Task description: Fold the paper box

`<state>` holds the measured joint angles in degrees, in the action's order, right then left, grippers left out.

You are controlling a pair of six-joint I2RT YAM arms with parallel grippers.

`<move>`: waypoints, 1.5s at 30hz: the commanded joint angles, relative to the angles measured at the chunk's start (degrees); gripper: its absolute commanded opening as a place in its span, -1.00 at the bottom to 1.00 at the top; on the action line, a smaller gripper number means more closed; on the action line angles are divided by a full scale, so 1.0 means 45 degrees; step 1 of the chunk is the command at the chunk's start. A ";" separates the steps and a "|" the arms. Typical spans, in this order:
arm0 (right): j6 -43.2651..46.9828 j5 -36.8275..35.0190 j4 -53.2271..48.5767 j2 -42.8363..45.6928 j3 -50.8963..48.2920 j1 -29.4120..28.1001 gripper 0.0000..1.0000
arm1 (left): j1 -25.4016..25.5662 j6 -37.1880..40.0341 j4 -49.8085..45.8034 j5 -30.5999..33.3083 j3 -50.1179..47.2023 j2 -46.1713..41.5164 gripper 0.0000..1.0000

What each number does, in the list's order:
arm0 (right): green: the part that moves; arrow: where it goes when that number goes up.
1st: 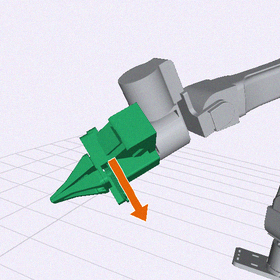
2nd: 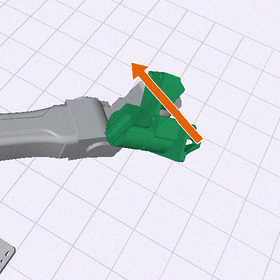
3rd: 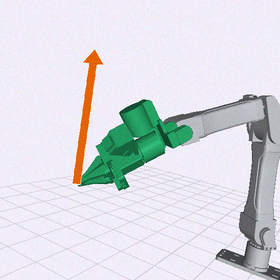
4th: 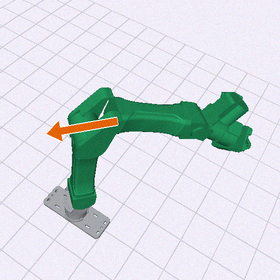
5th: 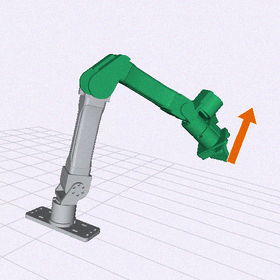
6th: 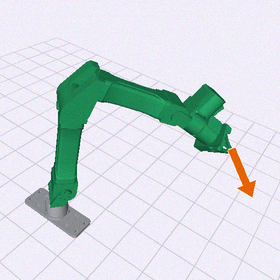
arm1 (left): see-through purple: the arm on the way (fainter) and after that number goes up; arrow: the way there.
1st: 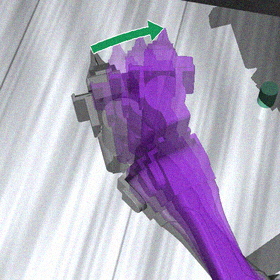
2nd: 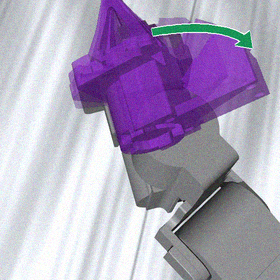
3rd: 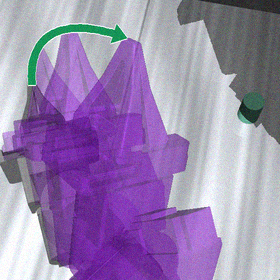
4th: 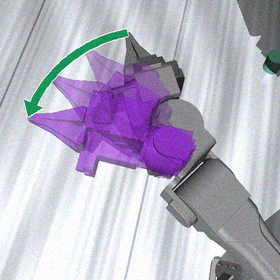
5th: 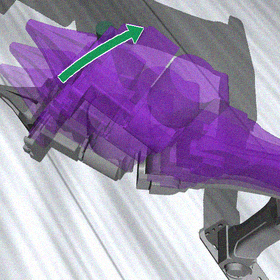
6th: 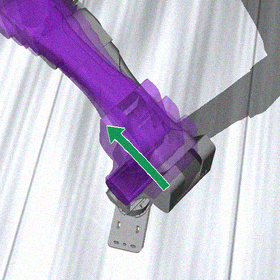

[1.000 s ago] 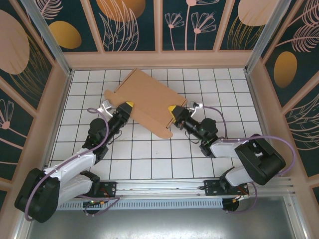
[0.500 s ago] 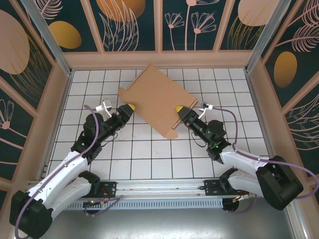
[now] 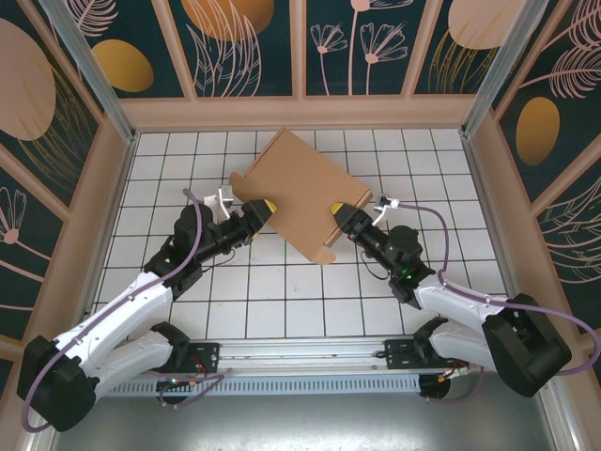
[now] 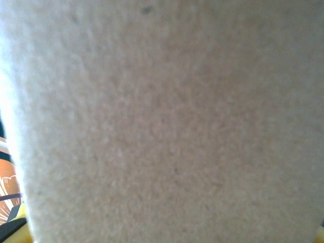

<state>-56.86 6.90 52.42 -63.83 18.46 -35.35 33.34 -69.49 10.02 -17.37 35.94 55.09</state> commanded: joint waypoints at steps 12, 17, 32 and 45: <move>-0.2067 0.0532 0.2813 -0.0261 -0.0252 -0.0572 -0.10 | 0.0044 -0.0368 0.1660 0.0117 -0.0377 0.0983 0.39; -0.2986 0.1145 0.3867 -0.1017 0.0168 -0.1046 -0.10 | 0.0041 -0.0429 0.2314 0.0368 -0.0642 0.0941 0.41; -0.4049 0.2959 0.5359 -0.3178 0.0935 -0.2561 -0.11 | 0.0051 -0.0049 0.3714 0.1121 -0.0751 0.0813 0.35; -0.0559 0.1540 -0.2173 0.0170 0.1110 -0.1031 -0.18 | 0.0026 0.1833 0.0155 0.1510 -0.0326 0.0090 0.41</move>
<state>-67.37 9.04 55.27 -67.72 20.45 -40.29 33.67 -66.46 16.10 -11.42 32.56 56.90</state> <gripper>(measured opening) 0.537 0.701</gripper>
